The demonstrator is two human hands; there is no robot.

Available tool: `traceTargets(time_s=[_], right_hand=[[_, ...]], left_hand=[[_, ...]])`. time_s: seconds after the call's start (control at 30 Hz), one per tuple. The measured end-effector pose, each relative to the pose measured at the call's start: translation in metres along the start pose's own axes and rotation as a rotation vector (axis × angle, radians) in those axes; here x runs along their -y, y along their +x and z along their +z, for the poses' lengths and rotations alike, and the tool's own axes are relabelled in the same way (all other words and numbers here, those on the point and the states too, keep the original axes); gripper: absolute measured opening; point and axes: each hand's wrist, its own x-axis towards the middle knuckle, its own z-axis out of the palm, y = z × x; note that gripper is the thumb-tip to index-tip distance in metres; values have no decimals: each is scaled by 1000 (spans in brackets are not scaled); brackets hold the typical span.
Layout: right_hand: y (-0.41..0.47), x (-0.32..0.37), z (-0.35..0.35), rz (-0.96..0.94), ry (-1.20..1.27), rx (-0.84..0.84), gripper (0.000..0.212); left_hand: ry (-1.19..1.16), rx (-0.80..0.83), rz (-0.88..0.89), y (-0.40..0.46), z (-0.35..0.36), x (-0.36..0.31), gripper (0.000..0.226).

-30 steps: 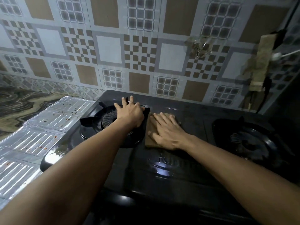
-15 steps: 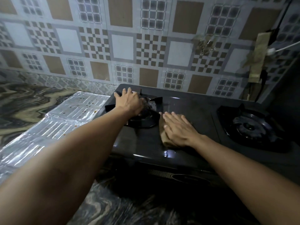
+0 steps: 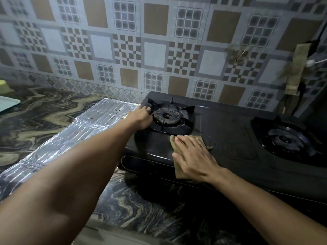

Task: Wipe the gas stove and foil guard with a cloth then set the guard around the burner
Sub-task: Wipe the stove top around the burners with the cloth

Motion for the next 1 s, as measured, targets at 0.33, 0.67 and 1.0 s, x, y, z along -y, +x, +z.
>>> traceTargets(time_s=[0.33, 0.67, 1.0], right_hand=[[40, 26, 1, -140, -1, 122, 69], [66, 60, 10, -221, -171, 170, 75], [133, 113, 19, -145, -60, 225, 75]], left_hand=[[-461, -178, -165, -31, -9, 31, 43], [-1002, 222, -515, -88, -14, 100, 37], [-1234, 263, -561, -103, -5, 116, 35]])
